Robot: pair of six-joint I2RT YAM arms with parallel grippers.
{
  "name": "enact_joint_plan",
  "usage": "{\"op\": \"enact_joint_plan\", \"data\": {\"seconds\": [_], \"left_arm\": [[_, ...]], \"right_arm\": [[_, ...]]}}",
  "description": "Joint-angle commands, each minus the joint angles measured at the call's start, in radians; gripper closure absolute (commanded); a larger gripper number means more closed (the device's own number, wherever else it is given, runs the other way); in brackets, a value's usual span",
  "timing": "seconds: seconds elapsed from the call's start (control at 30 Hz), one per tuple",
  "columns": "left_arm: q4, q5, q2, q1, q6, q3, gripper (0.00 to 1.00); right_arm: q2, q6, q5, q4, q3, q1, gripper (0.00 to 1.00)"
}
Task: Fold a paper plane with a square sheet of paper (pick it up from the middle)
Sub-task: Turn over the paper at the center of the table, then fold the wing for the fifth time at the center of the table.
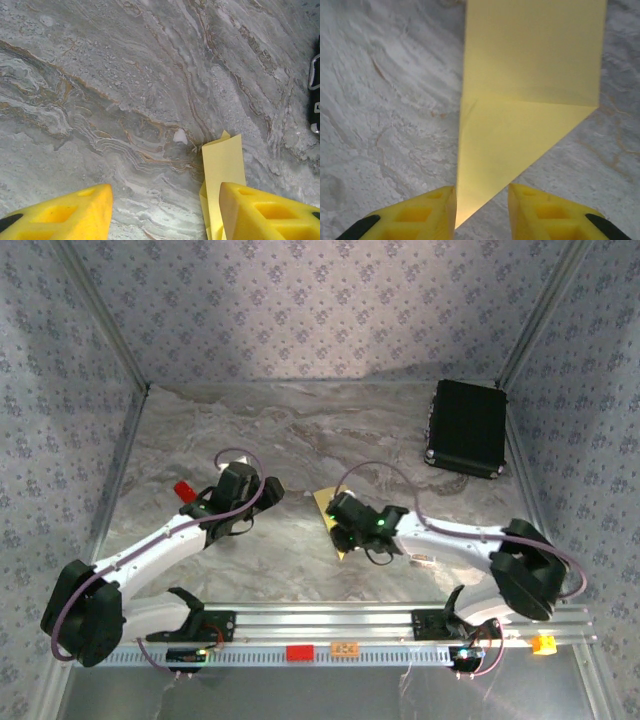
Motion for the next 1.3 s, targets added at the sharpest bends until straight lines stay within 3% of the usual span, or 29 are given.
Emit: {"op": "enact_joint_plan", "data": {"seconds": [0.0, 0.17, 0.4, 0.67, 0.83, 1.0, 1.13, 1.27], "left_arm": [[0.013, 0.03, 0.011, 0.003, -0.001, 0.002, 0.43], [0.055, 0.105, 0.076, 0.001, 0.0, 0.019, 0.48], [0.089, 0.172, 0.131, -0.002, 0.004, 0.038, 0.55], [0.086, 0.198, 0.148, -0.002, 0.016, 0.042, 0.59], [0.103, 0.229, 0.17, -0.003, 0.012, 0.047, 0.62], [0.151, 0.304, 0.209, -0.002, 0.008, 0.06, 0.68], [0.2, 0.387, 0.255, -0.003, 0.008, 0.078, 0.73], [0.221, 0.453, 0.313, -0.013, 0.023, 0.121, 0.78]], "right_arm": [[-0.069, 0.067, -0.198, 0.175, -0.103, -0.099, 0.7], [-0.052, 0.185, -0.449, 0.401, -0.219, -0.252, 0.82], [0.122, 0.246, -0.574, 0.502, -0.181, -0.28, 0.87], [0.241, 0.43, -0.504, 0.546, -0.209, -0.283, 0.88], [0.243, 0.665, -0.403, 0.51, -0.23, -0.245, 0.88], [0.218, 0.891, -0.329, 0.617, -0.283, -0.167, 0.9], [0.15, 0.875, -0.313, 0.656, -0.267, -0.132, 0.87], [0.047, 0.738, -0.285, 0.526, -0.236, -0.161, 0.84]]}}
